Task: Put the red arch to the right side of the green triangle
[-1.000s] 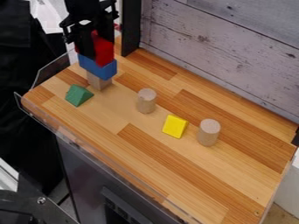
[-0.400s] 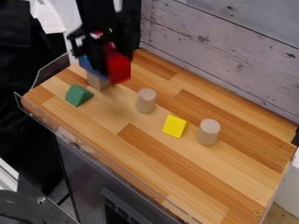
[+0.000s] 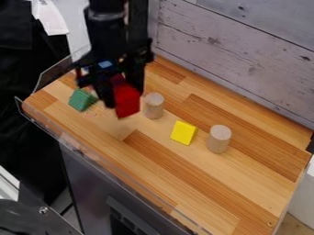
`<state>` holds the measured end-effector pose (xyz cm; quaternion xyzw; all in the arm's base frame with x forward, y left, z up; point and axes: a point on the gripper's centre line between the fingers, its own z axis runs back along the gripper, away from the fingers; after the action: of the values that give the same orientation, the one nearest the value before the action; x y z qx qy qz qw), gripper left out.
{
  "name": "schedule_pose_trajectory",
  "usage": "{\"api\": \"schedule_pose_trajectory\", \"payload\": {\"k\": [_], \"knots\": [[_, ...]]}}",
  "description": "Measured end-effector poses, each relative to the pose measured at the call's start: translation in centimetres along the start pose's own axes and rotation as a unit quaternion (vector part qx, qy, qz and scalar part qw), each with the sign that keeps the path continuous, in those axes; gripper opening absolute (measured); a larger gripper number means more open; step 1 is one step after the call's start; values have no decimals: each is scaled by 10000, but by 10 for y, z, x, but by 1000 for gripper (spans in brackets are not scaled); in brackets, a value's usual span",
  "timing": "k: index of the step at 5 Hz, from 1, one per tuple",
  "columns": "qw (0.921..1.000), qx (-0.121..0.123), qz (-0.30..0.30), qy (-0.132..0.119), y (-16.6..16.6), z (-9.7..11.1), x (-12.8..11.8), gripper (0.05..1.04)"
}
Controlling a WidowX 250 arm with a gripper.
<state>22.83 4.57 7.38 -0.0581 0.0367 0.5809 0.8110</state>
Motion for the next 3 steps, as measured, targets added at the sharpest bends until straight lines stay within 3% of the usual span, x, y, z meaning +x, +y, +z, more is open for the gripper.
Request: {"api": "schedule_pose_trajectory", "payload": {"k": [3], "knots": [[9988, 128, 219, 420, -6, -44, -7, 585]]}}
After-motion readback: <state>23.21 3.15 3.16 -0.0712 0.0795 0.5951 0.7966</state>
